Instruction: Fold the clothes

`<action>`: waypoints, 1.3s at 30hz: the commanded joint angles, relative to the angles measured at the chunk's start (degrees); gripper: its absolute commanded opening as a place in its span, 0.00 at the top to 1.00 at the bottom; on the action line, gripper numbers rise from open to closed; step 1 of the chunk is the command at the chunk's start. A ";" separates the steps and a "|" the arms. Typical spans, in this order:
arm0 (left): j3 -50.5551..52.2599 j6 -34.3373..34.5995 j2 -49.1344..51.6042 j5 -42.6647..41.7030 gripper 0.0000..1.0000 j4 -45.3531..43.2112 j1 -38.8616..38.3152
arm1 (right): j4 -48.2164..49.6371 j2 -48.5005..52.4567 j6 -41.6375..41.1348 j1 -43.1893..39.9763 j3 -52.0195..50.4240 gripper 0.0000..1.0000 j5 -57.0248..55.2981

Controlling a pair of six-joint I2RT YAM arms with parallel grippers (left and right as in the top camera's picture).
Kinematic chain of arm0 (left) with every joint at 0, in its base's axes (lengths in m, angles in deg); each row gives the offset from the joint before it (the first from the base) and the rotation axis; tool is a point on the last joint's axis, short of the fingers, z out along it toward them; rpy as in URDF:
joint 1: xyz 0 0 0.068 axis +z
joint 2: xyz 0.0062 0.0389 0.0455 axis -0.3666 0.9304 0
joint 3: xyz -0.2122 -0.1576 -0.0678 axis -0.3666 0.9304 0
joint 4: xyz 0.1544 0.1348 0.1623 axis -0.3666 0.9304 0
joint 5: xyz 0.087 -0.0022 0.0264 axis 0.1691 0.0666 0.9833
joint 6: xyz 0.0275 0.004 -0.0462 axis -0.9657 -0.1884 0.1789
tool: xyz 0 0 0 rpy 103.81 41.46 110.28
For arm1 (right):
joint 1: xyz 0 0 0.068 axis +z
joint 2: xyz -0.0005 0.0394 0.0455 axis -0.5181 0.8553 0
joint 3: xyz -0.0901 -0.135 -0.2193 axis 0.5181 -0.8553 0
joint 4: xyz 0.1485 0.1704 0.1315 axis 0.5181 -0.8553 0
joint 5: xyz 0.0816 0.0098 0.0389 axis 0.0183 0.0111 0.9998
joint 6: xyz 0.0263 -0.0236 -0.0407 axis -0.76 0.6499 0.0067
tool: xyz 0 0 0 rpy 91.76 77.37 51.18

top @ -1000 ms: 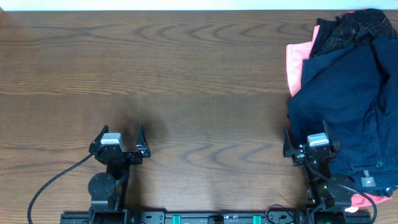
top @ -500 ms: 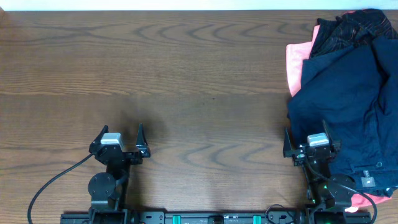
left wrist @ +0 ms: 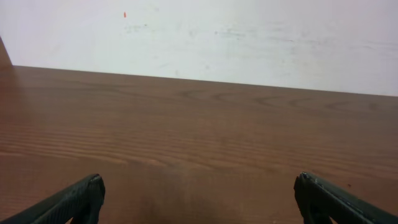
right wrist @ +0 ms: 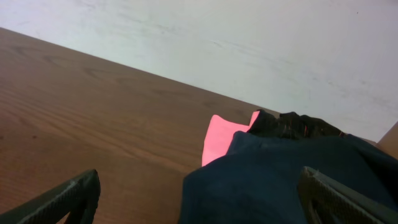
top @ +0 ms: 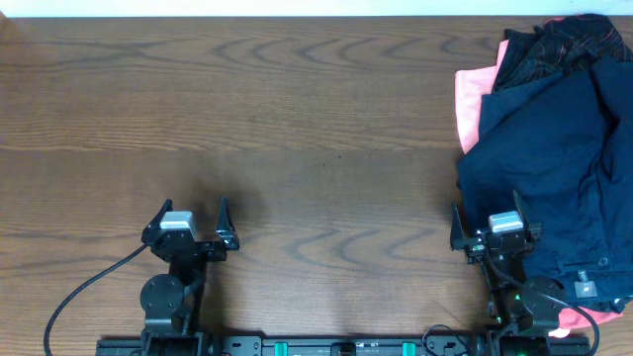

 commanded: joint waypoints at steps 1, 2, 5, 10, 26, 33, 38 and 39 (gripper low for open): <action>0.76 -0.98 -0.39 -0.17 0.02 2.27 0.31 | -0.17 -0.31 0.44 0.31 -0.13 0.01 -0.15; 0.76 -0.98 -0.39 -0.17 0.02 2.27 0.31 | -0.17 -0.31 0.42 0.31 -0.13 0.01 -0.09; 0.76 -0.94 -0.39 -0.20 0.02 2.25 0.31 | -0.20 -0.31 -1.86 0.31 -0.13 0.01 0.24; 0.76 -0.17 -0.39 -0.17 0.02 2.16 0.31 | 0.98 -0.31 -6.45 0.31 -0.13 0.01 1.11; -18.88 4.20 16.13 -2.97 0.02 10.97 0.31 | -3.96 17.88 -11.45 0.31 16.04 0.01 -7.93; -36.98 4.17 35.23 -2.95 0.02 25.62 0.31 | -16.94 44.19 -11.34 0.31 35.47 0.01 -7.91; -45.24 4.20 45.27 -2.97 0.02 34.21 0.31 | -26.21 62.10 -11.37 0.31 48.52 0.01 -7.91; -45.79 4.20 46.51 -2.97 0.02 34.88 0.31 | -26.21 64.63 -11.72 0.31 49.70 0.01 -7.39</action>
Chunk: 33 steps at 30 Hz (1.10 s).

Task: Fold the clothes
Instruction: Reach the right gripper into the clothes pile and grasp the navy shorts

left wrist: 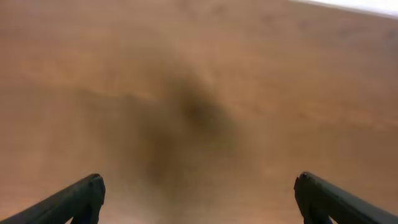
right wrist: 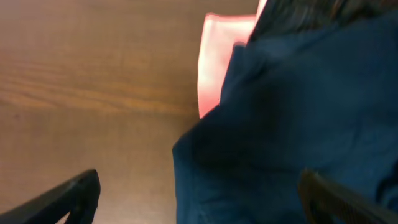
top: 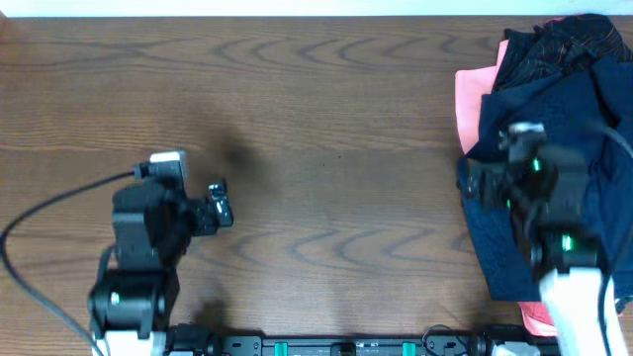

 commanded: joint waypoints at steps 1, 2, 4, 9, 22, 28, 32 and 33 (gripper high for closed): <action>-3.04 0.50 4.20 -0.57 0.02 1.86 0.31 | -0.59 8.44 -1.42 0.31 5.31 0.01 0.39; -3.04 0.50 4.96 -0.57 0.02 2.10 0.31 | 0.11 10.73 -1.92 0.31 5.79 0.01 0.63; -3.04 0.50 6.47 -0.57 0.02 2.49 0.31 | 2.10 14.43 -2.40 0.31 5.84 0.01 0.42; -3.04 0.50 8.70 -0.57 0.02 2.67 0.31 | 2.51 21.94 -4.72 0.33 5.84 0.01 -3.76; -2.99 0.50 10.67 -0.57 0.02 2.71 0.31 | 0.13 23.82 -11.04 4.13 5.81 0.01 -10.64; -2.97 0.52 11.47 -0.57 0.02 2.93 0.31 | -0.68 26.10 -16.09 5.66 5.75 0.01 -14.19; -2.97 0.50 11.54 -0.55 0.02 2.91 -0.57 | -1.20 29.27 -17.07 6.21 5.75 0.01 -14.95; -2.97 0.50 11.54 -0.55 0.02 2.89 -1.07 | -1.14 30.03 -17.64 6.23 5.75 0.01 -15.30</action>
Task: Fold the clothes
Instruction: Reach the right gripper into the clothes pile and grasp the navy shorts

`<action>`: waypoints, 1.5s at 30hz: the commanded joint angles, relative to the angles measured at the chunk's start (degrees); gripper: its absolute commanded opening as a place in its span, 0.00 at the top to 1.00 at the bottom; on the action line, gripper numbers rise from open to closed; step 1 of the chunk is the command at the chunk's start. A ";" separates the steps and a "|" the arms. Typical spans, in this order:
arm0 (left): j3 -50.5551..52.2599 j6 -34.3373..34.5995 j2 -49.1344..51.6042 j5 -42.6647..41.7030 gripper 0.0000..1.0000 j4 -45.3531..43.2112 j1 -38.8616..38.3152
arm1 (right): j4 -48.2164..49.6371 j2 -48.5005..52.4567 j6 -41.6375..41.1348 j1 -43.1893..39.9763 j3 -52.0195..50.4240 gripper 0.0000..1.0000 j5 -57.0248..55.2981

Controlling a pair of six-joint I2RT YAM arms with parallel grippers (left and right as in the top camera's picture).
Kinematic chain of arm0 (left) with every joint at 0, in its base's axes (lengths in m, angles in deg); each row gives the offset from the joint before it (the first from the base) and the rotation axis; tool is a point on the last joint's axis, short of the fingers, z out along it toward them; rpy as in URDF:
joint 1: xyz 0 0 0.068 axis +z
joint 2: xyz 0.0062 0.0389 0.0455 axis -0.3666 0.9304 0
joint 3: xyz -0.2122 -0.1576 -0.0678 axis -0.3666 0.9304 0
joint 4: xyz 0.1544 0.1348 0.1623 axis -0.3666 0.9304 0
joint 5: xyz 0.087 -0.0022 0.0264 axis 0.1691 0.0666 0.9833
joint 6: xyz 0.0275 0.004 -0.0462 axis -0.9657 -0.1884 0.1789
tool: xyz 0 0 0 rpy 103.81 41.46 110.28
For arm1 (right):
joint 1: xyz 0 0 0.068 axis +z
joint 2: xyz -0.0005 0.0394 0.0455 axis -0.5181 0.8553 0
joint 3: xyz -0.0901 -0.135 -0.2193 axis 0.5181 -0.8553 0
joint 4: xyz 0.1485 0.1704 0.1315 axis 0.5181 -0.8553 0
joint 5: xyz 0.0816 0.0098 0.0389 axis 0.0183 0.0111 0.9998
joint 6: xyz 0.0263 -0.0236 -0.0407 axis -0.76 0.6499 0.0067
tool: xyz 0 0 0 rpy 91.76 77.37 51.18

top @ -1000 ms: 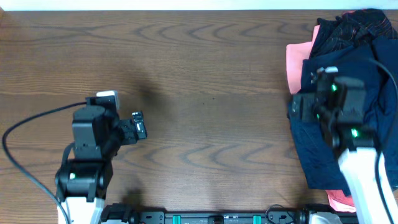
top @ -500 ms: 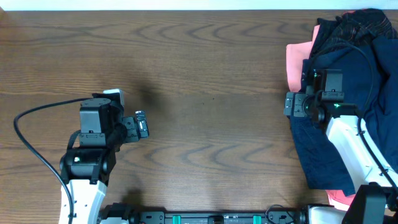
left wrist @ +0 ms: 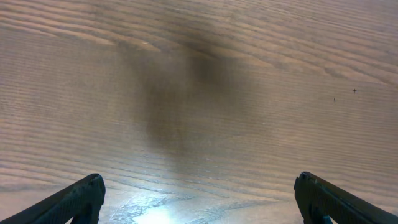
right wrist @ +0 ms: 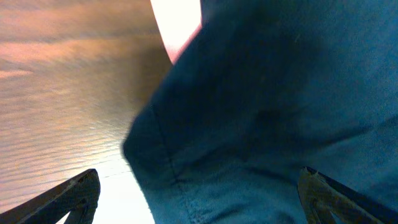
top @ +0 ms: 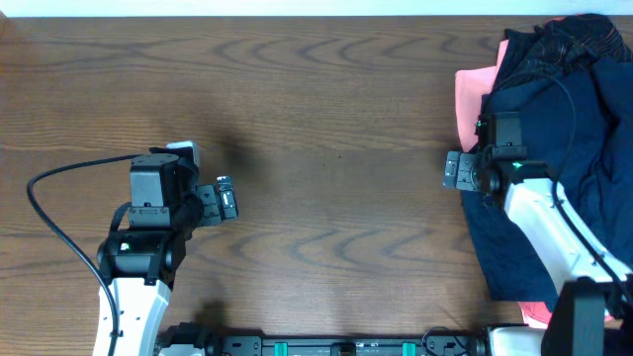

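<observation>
A pile of clothes lies at the table's right end: a large navy garment (top: 564, 188) on top, a pink garment (top: 469, 99) sticking out at its left, and a dark patterned garment (top: 554, 44) at the back. My right gripper (top: 457, 170) is open and points down at the navy garment's left edge (right wrist: 261, 112), with the pink garment (right wrist: 177, 25) beyond; its fingers straddle cloth and table. My left gripper (top: 222, 198) is open over bare wood at the left, nothing between its fingers (left wrist: 74, 202).
The brown wooden table (top: 326, 119) stretches between the two arms. A black cable (top: 59, 227) loops from the left arm toward the front edge. A pink corner (top: 534, 314) shows under the navy garment near the front right.
My right gripper has shifted left and nearer the front, from over the navy garment to its left edge. The left gripper stays about where it was, open and tilted down at the wood.
Both arms first sat low at the table's front edge with grippers open and wrist cameras facing the far wall. Then both were out over the table and angled down, the right above the clothes pile. Now the right gripper is at the navy garment's left edge.
</observation>
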 commanded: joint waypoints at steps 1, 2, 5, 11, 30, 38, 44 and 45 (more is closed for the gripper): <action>-1.09 0.50 0.17 -0.55 0.02 0.17 -1.29 | -0.22 2.75 -4.00 1.31 0.83 0.01 -3.10; -1.09 0.50 0.17 -0.57 0.02 0.20 -1.73 | -0.33 3.26 -5.01 1.31 0.83 0.04 -3.91; -1.09 0.50 0.20 -0.57 0.02 0.17 -2.21 | -0.28 4.22 -7.52 1.27 0.83 0.24 -6.08; -1.09 0.50 0.24 -0.55 0.02 0.13 -2.19 | -0.09 4.07 -8.24 1.16 1.11 0.99 -6.40; -1.09 0.52 0.22 -0.57 0.02 -0.35 -2.21 | -15.26 -1.95 10.03 13.03 33.18 0.99 25.55; -1.09 0.52 0.22 -0.57 0.02 -0.35 -2.21 | -7.21 7.21 8.17 25.99 29.81 0.99 25.55; -1.09 0.57 0.22 -4.39 0.02 -0.28 -2.21 | 3.04 15.28 4.70 31.43 29.83 0.92 26.21; -1.09 0.57 0.22 -6.40 0.02 -0.28 -2.21 | 3.37 15.54 4.72 31.65 29.83 0.78 26.10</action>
